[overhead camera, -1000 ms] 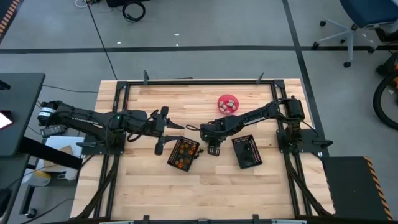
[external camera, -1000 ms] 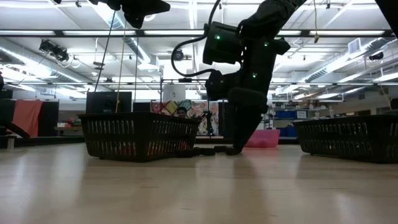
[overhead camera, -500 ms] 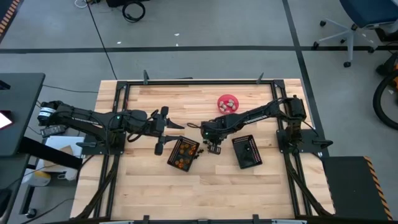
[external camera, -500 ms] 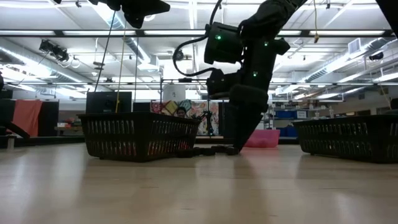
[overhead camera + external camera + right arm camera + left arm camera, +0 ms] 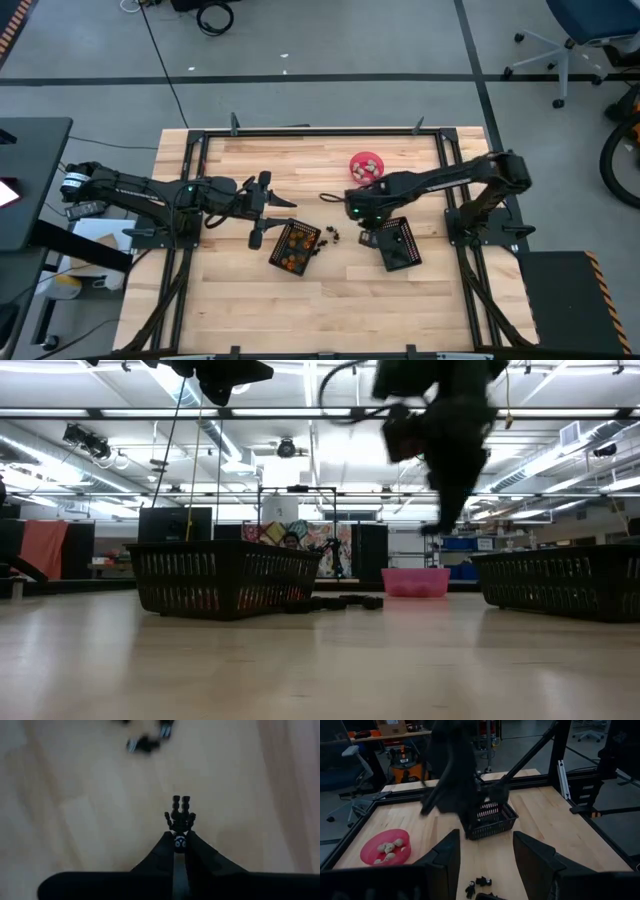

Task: Sort Halloween decoration
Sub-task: Put the black skeleton toy into the right black bin

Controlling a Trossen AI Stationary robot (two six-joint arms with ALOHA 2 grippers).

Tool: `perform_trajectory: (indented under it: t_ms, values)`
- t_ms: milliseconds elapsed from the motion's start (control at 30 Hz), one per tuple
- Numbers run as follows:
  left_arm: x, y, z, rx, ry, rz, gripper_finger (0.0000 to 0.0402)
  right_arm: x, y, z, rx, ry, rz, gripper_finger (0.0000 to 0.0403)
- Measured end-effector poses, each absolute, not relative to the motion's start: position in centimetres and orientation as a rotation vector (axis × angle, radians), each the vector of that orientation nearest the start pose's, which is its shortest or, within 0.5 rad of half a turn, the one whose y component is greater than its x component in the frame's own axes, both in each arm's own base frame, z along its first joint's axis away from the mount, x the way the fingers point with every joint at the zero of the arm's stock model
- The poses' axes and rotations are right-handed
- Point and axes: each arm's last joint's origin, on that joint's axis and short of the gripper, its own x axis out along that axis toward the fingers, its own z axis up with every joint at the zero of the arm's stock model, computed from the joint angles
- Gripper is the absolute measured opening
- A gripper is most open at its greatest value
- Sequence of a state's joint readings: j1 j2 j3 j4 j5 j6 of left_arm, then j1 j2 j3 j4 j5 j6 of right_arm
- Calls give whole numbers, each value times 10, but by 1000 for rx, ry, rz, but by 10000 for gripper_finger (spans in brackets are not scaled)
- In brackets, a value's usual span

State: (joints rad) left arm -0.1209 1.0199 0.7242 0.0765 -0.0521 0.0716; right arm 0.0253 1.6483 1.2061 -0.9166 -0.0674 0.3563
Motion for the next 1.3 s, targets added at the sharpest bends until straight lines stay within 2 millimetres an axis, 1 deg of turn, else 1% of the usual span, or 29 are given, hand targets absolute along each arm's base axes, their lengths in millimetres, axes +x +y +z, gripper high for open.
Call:
perform_trajectory:
  t_ms: [100, 200, 300, 400, 567, 633, 733, 800, 933, 1067, 1167, 1300]
  values:
    - [227, -26, 293, 91, 216, -76, 155, 289, 19, 237, 369, 1408, -194, 32]
    - [227, -26, 293, 91, 216, -76, 155, 269, 27, 241, 412, 1478, -221, 40]
    - [227, -26, 293, 91, 215, -76, 155, 255, 33, 236, 431, 1528, -251, 55]
    - [227, -26, 294, 91, 215, -76, 155, 245, 37, 224, 438, 1572, -271, 72]
    - [227, -26, 294, 91, 215, -77, 155, 238, 36, 204, 450, 1624, -302, 95]
    - [227, -26, 294, 90, 214, -76, 155, 236, 34, 200, 463, 1639, -302, 101]
    - [227, -26, 294, 90, 214, -76, 155, 237, 31, 201, 477, 1628, -306, 109]
    - [227, -26, 294, 91, 214, -76, 155, 240, 29, 206, 487, 1609, -310, 113]
    - [227, -26, 294, 91, 214, -76, 155, 252, 26, 222, 448, 1506, -324, 117]
    - [227, -26, 294, 91, 214, -77, 155, 267, 25, 233, 380, 1346, -305, 117]
    - [227, -26, 294, 91, 214, -76, 155, 281, 23, 231, 353, 1246, -278, 117]
    - [227, -26, 294, 91, 214, -76, 155, 303, 20, 214, 322, 1189, -240, 120]
